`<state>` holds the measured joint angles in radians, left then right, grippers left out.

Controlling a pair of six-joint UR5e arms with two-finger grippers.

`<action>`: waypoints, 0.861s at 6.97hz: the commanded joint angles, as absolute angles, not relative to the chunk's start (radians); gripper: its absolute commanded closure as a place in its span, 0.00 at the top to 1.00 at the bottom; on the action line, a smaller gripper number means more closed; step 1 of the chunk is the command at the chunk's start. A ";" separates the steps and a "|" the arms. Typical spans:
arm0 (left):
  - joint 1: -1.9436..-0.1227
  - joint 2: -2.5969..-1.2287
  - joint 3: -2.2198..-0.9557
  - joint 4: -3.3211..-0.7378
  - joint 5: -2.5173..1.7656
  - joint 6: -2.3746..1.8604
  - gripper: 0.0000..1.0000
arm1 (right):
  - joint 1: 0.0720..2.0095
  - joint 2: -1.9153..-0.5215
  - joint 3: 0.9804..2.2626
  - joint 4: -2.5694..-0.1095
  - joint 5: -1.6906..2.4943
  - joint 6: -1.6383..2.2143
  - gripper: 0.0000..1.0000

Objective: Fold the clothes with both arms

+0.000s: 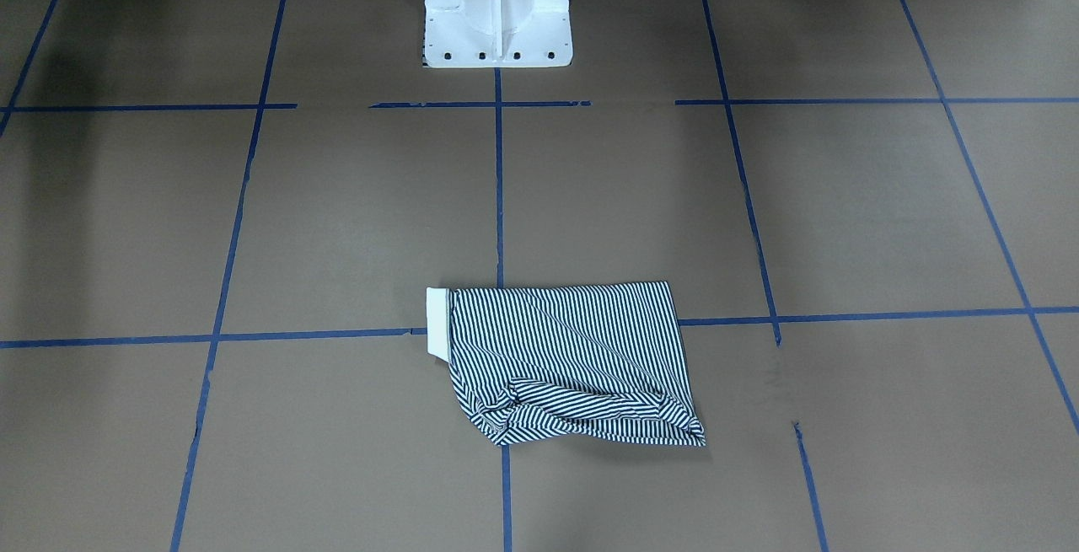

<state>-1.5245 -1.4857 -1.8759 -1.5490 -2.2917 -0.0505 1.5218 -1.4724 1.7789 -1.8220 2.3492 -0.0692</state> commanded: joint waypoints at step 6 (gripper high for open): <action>-1.528 -1.479 -1.821 -1.592 -2.399 -0.049 1.00 | 1.465 -1.509 1.673 -1.657 2.391 -0.075 1.00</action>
<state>-1.5246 -1.4926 -1.8234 -1.5968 -2.3961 -0.0470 1.4653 -1.5089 1.6780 -1.6690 2.3858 -0.0689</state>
